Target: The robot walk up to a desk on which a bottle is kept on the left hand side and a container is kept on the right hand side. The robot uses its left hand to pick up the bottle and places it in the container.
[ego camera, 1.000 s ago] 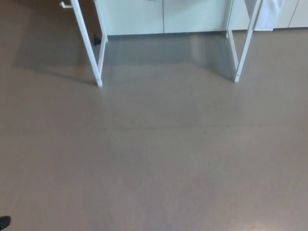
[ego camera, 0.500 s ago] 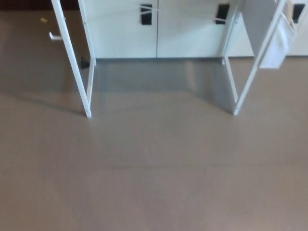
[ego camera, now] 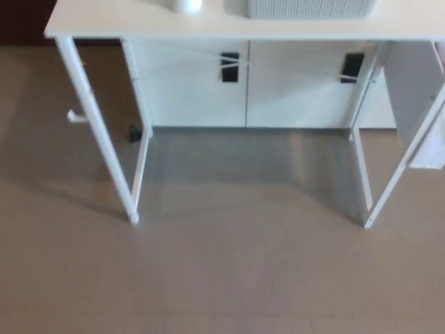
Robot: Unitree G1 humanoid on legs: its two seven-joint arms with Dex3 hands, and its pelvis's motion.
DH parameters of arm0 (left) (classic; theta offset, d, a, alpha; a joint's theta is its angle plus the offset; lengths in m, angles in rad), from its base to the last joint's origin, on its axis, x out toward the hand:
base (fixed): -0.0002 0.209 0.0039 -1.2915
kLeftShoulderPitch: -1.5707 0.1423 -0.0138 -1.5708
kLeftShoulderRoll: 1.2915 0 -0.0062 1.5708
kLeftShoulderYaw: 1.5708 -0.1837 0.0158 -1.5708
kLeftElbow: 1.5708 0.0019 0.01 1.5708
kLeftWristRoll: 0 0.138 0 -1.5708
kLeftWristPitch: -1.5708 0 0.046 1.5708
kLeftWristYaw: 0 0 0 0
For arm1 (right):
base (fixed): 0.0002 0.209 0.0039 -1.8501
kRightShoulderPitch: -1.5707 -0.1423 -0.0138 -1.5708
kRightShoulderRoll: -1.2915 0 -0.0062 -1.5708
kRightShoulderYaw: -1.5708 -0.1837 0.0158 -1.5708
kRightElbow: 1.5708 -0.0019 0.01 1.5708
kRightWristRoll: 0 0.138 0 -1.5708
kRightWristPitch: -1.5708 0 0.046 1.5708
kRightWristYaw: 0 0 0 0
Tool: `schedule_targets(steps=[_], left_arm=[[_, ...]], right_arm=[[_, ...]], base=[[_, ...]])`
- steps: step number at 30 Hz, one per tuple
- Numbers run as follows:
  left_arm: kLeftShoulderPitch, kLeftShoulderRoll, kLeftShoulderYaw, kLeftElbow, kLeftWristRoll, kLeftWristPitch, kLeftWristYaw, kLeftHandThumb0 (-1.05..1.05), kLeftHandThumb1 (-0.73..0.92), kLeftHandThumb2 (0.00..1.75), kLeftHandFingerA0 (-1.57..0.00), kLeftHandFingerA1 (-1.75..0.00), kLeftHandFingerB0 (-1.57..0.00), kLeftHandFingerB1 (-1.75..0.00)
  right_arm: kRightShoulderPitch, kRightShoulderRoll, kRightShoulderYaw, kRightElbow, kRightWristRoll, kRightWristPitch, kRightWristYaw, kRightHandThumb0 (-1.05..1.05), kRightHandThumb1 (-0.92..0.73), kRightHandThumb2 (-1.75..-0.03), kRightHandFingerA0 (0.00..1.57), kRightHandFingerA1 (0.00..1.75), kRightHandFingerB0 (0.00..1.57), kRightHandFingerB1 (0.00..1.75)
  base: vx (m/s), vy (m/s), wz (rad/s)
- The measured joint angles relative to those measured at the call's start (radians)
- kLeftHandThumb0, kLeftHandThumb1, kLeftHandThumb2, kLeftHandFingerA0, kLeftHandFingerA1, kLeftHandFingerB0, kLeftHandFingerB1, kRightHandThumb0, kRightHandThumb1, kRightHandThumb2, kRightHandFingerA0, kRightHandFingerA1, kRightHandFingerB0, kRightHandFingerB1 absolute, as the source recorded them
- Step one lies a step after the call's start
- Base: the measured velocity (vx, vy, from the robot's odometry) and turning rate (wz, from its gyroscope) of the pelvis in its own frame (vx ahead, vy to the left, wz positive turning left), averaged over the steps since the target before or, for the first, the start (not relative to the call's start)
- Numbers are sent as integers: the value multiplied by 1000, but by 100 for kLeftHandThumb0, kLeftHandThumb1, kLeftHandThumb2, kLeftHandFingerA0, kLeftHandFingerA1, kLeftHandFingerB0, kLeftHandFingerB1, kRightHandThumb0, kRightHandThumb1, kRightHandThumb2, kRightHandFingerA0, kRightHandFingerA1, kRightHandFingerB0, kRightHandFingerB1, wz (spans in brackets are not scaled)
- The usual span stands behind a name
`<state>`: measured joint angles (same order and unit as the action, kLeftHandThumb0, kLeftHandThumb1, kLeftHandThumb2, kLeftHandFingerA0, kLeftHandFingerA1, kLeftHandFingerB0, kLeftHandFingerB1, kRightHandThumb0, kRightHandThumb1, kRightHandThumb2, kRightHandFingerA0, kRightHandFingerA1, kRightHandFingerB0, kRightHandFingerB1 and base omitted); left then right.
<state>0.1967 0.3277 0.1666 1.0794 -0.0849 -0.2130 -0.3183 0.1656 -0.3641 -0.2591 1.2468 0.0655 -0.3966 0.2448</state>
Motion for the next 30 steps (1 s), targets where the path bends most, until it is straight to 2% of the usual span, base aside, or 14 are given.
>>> schedule_targets(steps=[3, 4, 13, 14, 17, 20, 21, 22, 23, 24, 26, 27, 29, 30], left_arm=[[-33, 7, -11, 21, 7, -5, 1, -45, 48, 76, -49, -54, -24, -42], [-42, 12, -12, 23, 8, -7, 1, -37, 62, 59, -54, -44, -29, -31], [-70, 30, -12, 30, 7, -11, -1, -37, 61, 58, -56, -46, -29, -31], [-67, 31, -12, 31, 7, -12, -2, -38, 63, 61, -57, -46, -30, -32], [-68, 35, -16, 36, 8, -12, -3, -38, 61, 58, -54, -45, -30, -31], [-90, 37, -22, 40, 10, -12, -3, -40, 62, 61, -52, -46, -30, -32], [-99, 39, -22, 39, 10, -14, -3, -47, 49, 77, -48, -55, -26, -43], [-106, 40, -23, 40, 10, -16, -3, -38, 61, 59, -54, -45, -32, -32], [-108, 41, -23, 45, 10, -16, -3, -45, 49, 77, -49, -55, -26, -42], [-109, 41, -23, 50, 10, -16, -3, -45, 49, 77, -49, -55, -26, -42], [-108, 42, -21, 58, 10, -16, -3, -41, 64, 60, -55, -46, -32, -31], [-109, 44, -22, 59, 10, -16, -3, -47, 50, 79, -50, -56, -27, -43], [-108, 48, -25, 60, 13, -16, -3, -47, 50, 80, -50, -57, -26, -44], [-108, 53, -30, 60, 17, -16, -2, -47, 50, 79, -50, -56, -27, -43]], right_arm=[[7, 3, -3, 4, 1, -1, 0, -66, -26, -64, 90, 52, 69, 47], [0, 5, -3, 2, 1, -3, 1, -60, -34, -52, 92, 47, 71, 42], [2, 6, -4, 0, 1, -11, 3, -63, -35, -53, 92, 47, 71, 41], [3, 6, -3, 0, 1, -12, 3, -68, -27, -65, 90, 51, 70, 47], [4, 6, -3, 4, 0, -13, 1, -69, -26, -64, 91, 51, 70, 46], [-9, 5, -3, -1, 1, -18, 0, -68, -27, -65, 87, 51, 68, 46], [-11, 3, -4, -3, 1, -20, -1, -69, -27, -64, 88, 51, 68, 46], [-14, 1, -4, -6, 1, -22, -1, -70, -27, -64, 89, 51, 69, 46], [-15, 1, -3, -8, 1, -24, -1, -70, -27, -64, 89, 51, 69, 46], [-14, 1, -4, -7, 1, -25, -1, -70, -27, -64, 89, 51, 69, 46], [-10, 1, -4, -7, 1, -26, -2, -62, -36, -55, 90, 47, 69, 41], [-10, 1, -4, -6, 1, -26, -2, -62, -37, -54, 91, 47, 70, 41], [-8, 1, -3, -5, 1, -26, -3, -61, -36, -53, 90, 46, 69, 41], [-5, 1, -3, -4, 0, -26, -4, -66, -28, -66, 88, 52, 67, 47]], base=[[468, 239, -7], [454, 361, -42], [345, 143, 4], [302, -20, 22], [298, -69, 31], [342, -131, 73], [344, -121, 8], [323, -125, 5], [313, -117, -7], [306, -113, -3], [135, -30, -7], [78, 11, -7], [64, 65, -11], [24, 138, -5]])
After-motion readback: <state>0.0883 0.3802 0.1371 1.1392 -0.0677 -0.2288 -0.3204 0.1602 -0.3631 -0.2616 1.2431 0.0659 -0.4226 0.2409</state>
